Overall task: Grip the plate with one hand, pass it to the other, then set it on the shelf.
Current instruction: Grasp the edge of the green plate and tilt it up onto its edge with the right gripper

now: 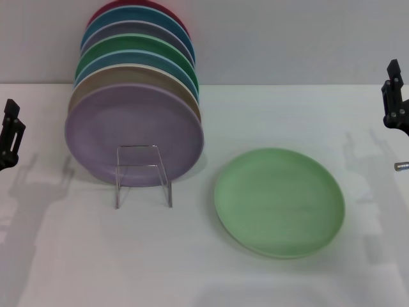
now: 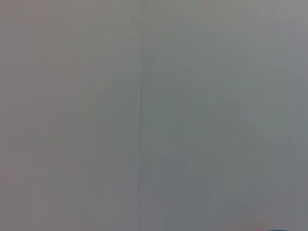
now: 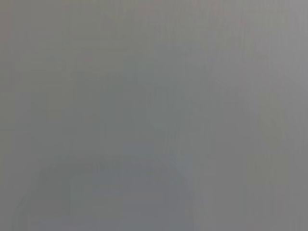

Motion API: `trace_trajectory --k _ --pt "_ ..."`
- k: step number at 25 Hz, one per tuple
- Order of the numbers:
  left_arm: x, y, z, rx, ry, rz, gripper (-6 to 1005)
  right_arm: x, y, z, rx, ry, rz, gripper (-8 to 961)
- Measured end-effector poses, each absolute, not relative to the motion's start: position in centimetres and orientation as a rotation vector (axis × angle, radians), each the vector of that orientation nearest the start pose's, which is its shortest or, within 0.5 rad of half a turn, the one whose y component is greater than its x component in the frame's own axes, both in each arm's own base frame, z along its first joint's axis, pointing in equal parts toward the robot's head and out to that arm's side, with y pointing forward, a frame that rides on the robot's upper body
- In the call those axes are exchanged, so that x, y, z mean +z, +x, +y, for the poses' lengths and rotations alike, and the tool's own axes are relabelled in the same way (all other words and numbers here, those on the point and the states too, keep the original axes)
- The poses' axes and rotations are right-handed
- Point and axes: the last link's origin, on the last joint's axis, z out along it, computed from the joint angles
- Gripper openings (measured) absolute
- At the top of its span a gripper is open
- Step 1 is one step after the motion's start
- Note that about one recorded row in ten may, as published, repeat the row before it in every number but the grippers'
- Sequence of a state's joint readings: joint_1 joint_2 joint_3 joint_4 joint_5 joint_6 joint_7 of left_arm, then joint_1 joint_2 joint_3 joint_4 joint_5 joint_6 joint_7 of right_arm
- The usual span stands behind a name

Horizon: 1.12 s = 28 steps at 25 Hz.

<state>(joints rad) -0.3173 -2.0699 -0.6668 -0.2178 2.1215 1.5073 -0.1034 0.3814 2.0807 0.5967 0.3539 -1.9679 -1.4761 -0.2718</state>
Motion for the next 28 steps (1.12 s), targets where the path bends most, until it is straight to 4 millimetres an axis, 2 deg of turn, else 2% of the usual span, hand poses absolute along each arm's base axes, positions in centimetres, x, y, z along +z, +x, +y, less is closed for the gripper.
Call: trace_trajectory --k 5,16,28 --pt "0.67 -31.56 28.43 -0.893 -1.463 -0.357 668 -0.5 28.09 30.87 0.738 -1.411 0.174 434" --pt "0.65 -31.57 28.37 -0.894 -1.461 -0.358 669 -0.27 28.23 30.84 0.737 -1.397 0.175 607" --pt "0.56 -31.48 28.2 -0.91 -1.455 -0.37 669 -0.47 28.59 30.73 0.716 -1.4 0.196 607"
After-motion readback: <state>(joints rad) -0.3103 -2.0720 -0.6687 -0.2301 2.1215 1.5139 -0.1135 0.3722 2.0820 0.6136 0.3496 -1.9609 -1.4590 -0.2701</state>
